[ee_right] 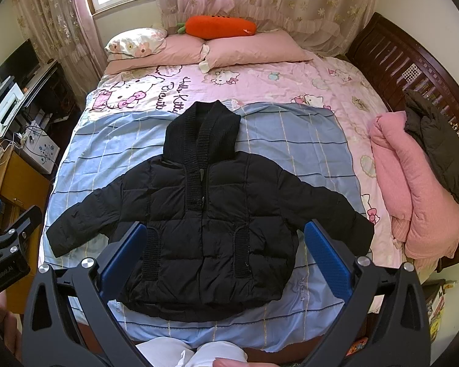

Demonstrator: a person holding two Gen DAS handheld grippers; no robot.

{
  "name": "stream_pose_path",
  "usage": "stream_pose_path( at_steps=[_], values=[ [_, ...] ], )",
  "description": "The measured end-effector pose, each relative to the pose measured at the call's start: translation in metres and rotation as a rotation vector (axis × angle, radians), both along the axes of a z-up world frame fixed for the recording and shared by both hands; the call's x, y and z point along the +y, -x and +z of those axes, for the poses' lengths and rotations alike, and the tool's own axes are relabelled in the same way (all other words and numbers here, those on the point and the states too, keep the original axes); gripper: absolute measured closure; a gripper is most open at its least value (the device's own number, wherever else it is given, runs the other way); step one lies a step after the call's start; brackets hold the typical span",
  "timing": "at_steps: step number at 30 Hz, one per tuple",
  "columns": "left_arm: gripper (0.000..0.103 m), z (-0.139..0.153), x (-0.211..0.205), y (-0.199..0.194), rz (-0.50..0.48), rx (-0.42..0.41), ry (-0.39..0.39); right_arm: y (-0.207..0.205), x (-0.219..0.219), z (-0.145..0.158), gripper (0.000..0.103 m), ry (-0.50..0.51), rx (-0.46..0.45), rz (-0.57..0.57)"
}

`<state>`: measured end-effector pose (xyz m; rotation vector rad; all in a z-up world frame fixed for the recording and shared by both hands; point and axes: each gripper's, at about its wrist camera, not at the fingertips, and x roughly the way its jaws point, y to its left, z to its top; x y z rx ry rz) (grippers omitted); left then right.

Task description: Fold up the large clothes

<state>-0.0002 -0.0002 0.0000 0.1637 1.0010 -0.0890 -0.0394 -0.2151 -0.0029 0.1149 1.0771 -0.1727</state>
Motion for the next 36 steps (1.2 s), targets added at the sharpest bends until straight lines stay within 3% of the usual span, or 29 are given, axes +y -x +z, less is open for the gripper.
stream_pose_path(
  at_steps=[36],
  values=[
    [0.002,-0.0005,0.0012,-0.0007,0.000,0.000,0.001,-0.0017,0.0044,-0.0026,0.001,0.002,0.013,0.006]
  ],
)
